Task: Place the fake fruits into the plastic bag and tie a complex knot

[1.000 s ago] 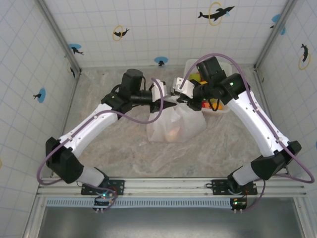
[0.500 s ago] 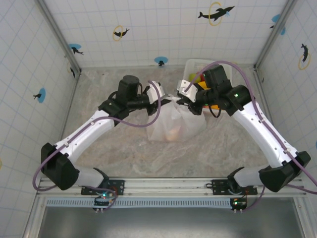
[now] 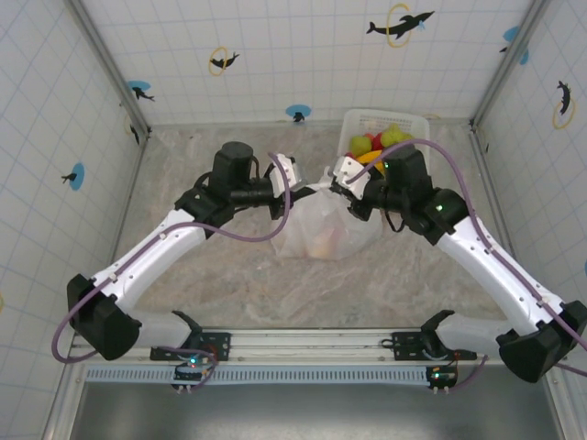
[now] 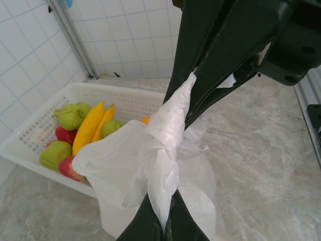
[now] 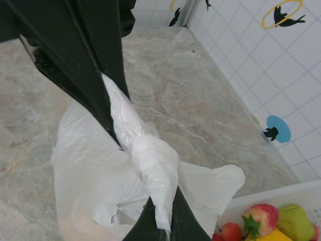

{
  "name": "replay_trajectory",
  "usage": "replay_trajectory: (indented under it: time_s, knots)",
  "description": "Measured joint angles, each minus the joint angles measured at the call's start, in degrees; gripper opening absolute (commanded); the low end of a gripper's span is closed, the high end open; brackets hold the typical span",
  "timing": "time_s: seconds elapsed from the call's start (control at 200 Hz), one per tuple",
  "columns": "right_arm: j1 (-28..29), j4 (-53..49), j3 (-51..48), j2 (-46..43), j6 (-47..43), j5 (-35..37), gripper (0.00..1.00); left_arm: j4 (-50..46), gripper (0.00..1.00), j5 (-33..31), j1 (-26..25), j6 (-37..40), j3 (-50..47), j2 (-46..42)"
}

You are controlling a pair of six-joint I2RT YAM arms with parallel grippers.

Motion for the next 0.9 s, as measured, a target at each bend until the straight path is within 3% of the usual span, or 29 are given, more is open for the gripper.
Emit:
replay_trajectory:
  time_s: [0.335, 0.635, 0.901]
  knots:
    - [3.3, 14.3, -11.6, -4.7, 1.6, 8.3, 0.00, -2.9, 0.00, 0.6, 0.0, -4.1, 2.6, 2.3]
    - [7.0, 36.2, -25.1, -6.3, 3.1, 16.9, 0.00, -4.2, 0.00, 1.5, 0.2, -12.1, 3.7, 3.9]
    - [9.9, 60.2, -33.4, -0.4, 2.2, 23.8, 0.00, -4.1, 0.00, 0.9, 0.3, -18.0, 3.4, 3.9]
